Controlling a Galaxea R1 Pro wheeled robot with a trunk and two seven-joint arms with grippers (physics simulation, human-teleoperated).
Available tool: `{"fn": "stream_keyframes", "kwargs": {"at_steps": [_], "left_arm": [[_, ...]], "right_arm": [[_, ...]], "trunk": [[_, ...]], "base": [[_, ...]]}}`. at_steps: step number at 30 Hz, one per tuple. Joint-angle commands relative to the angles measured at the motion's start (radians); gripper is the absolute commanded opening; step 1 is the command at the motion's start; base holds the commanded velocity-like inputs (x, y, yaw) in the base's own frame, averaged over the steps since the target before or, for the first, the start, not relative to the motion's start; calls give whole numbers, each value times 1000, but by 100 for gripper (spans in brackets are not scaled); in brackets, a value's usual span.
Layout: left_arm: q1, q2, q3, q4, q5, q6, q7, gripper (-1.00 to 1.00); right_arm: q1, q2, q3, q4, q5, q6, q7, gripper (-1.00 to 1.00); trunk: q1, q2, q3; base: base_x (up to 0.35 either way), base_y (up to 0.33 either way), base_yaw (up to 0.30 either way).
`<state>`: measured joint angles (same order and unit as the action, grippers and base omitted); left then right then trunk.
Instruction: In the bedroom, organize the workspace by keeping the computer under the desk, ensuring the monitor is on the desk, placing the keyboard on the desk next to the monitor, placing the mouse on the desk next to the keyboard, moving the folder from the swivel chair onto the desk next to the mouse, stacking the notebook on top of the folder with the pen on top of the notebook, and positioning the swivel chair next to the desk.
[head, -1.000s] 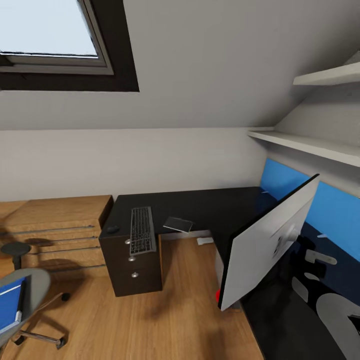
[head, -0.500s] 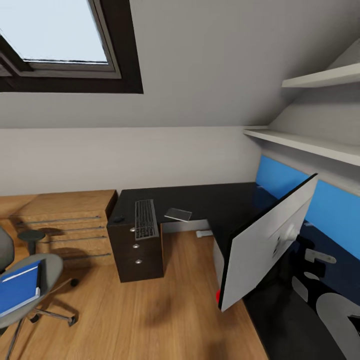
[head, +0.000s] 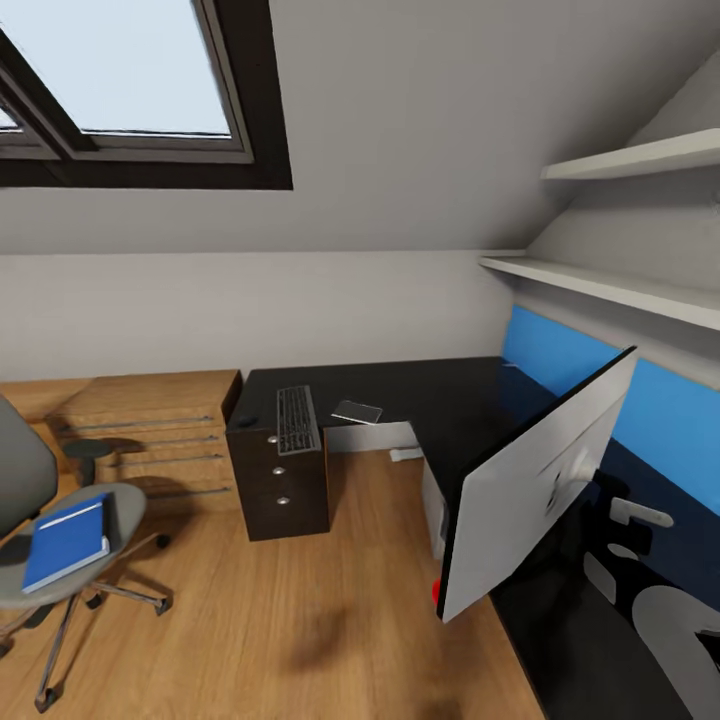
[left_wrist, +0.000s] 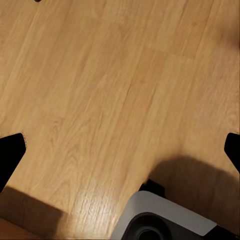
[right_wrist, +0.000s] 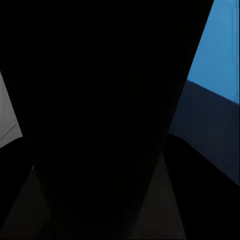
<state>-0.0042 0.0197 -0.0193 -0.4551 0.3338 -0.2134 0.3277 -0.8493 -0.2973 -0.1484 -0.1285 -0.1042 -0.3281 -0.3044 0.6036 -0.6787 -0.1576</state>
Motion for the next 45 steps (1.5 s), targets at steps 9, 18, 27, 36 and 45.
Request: {"fn": "stream_keyframes", "kwargs": {"at_steps": [9, 18, 27, 36, 45], "left_arm": [[0, 1, -4, -1, 7, -6, 4, 100], [0, 3, -4, -1, 7, -6, 5, 100], [0, 4, -4, -1, 7, -7, 5, 100], [0, 10, -4, -1, 7, -7, 5, 100], [0, 8, -7, 5, 5, -122, 3, 100]], "right_arm": [[-1, 0, 13, 23, -28, -6, -1, -100], [-1, 3, 13, 23, -28, -6, -1, -100], [-1, 3, 13, 23, -27, -6, -1, -100], [-1, 3, 13, 24, -28, -6, -1, -100], [-1, 3, 13, 24, -28, -6, -1, -100]], "trunk": [[0, -1, -2], [0, -1, -2], [0, -1, -2], [0, -1, -2], [0, -1, -2]], "base": [[-33, -307, 95], [7, -61, 2], [0, 0, 0], [0, 0, 0], [0, 0, 0]]}}
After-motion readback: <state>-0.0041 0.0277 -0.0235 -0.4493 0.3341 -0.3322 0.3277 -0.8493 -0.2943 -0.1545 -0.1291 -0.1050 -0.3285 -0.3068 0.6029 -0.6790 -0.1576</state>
